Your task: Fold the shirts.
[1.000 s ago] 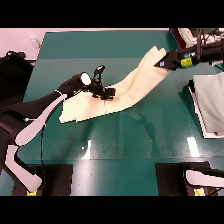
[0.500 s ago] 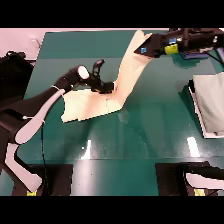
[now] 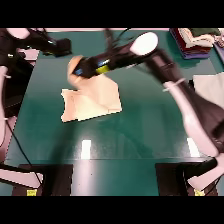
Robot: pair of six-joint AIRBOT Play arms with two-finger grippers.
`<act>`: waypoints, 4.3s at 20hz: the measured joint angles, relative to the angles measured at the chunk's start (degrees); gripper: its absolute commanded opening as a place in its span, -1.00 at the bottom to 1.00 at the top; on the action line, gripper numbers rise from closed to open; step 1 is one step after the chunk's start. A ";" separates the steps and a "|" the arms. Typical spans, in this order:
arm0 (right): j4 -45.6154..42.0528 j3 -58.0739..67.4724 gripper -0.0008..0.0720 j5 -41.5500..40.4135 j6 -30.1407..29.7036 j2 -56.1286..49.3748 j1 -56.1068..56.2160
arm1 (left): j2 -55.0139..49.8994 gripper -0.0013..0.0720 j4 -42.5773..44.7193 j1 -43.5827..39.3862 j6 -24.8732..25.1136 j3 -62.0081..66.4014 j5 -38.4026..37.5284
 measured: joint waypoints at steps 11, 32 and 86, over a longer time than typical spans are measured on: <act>-11.06 -20.37 0.65 5.22 2.58 1.70 -15.02 | 5.29 -0.89 1.05 3.56 1.49 1.40 -4.98; 4.66 -13.75 -0.92 -5.31 1.90 -13.57 -13.03 | 5.22 -0.89 0.24 -3.52 3.10 1.29 -3.91; -39.36 -50.84 0.76 10.82 5.18 48.00 -91.86 | 5.22 -0.89 0.39 -10.40 4.55 1.22 -6.05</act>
